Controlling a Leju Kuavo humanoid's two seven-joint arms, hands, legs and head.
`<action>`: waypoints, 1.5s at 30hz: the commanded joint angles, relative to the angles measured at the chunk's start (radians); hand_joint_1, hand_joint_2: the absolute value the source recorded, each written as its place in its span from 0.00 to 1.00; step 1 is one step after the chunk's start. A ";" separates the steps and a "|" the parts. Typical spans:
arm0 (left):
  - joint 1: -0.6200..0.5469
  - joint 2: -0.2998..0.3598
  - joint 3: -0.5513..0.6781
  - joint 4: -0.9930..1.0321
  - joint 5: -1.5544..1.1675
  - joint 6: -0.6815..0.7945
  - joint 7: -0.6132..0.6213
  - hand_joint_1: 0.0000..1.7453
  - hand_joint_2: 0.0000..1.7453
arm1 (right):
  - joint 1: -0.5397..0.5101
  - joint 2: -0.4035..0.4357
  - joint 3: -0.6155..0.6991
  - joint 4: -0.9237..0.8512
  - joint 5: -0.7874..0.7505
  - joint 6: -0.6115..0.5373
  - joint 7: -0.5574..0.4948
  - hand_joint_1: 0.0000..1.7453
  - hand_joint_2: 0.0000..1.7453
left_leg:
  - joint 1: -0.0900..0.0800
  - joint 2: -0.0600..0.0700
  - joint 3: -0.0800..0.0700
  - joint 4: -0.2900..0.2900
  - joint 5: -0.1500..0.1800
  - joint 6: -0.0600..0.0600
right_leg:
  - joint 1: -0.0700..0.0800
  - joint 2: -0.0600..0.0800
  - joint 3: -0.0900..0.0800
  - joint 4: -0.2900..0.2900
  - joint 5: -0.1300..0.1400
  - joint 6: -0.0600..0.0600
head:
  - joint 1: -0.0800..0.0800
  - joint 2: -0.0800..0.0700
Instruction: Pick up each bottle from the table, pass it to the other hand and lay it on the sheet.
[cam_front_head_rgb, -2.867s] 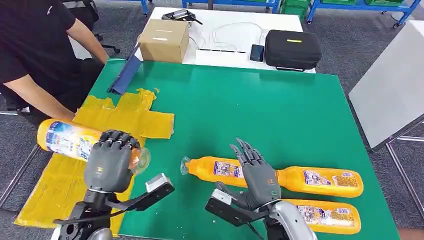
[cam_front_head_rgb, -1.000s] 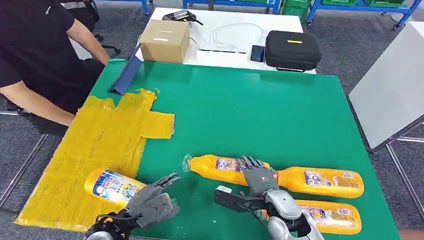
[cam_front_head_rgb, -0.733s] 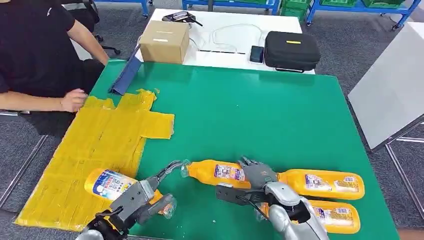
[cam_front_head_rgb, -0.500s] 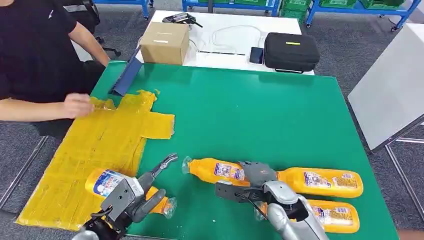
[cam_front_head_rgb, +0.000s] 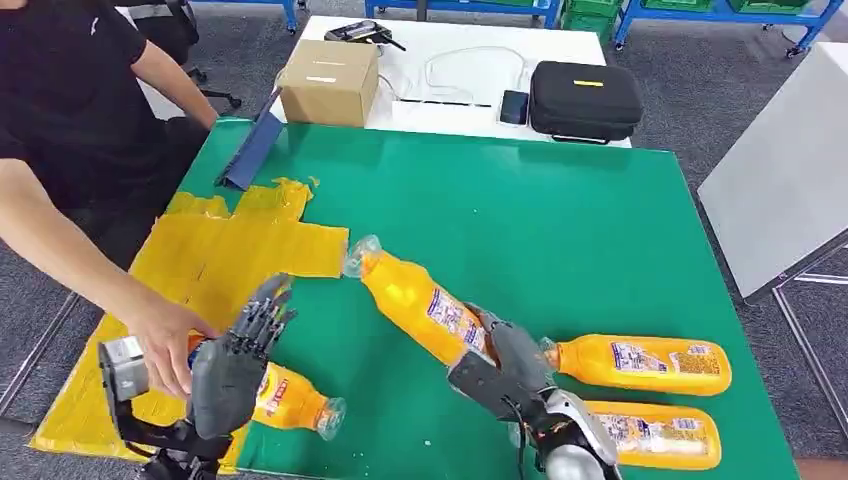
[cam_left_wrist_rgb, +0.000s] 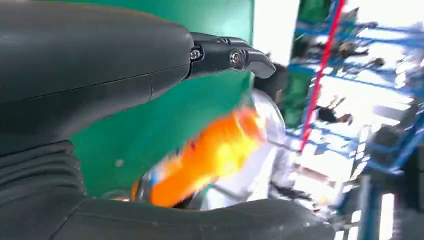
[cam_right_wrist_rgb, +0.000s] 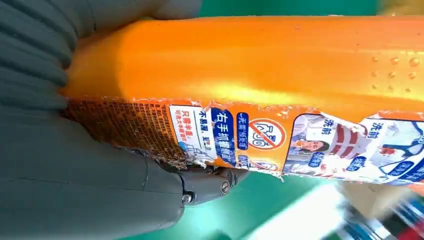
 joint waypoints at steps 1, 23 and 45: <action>-0.007 -0.051 0.064 -0.036 -0.007 0.011 0.000 0.00 0.00 | 0.027 0.010 0.022 -0.115 -0.046 -0.033 -0.038 1.00 1.00 | 0.000 0.007 0.001 0.000 -0.001 -0.002 | 0.001 -0.001 0.001 0.000 0.000 -0.001 | 0.000 0.000; -0.046 0.032 -0.199 -0.177 -0.131 0.261 -0.032 0.00 1.00 | -0.233 -0.048 0.408 0.021 -0.030 -0.168 0.008 1.00 1.00 | 0.000 0.009 0.001 -0.001 0.000 -0.002 | 0.001 0.000 0.000 -0.001 0.001 -0.002 | 0.000 0.000; -0.080 0.016 -0.231 -0.086 0.119 0.256 0.052 0.00 1.00 | -0.461 -0.013 0.506 0.287 -0.128 -0.277 -0.124 1.00 1.00 | 0.000 0.008 0.002 -0.002 0.001 -0.002 | 0.000 0.001 0.001 -0.001 0.002 -0.001 | 0.000 0.000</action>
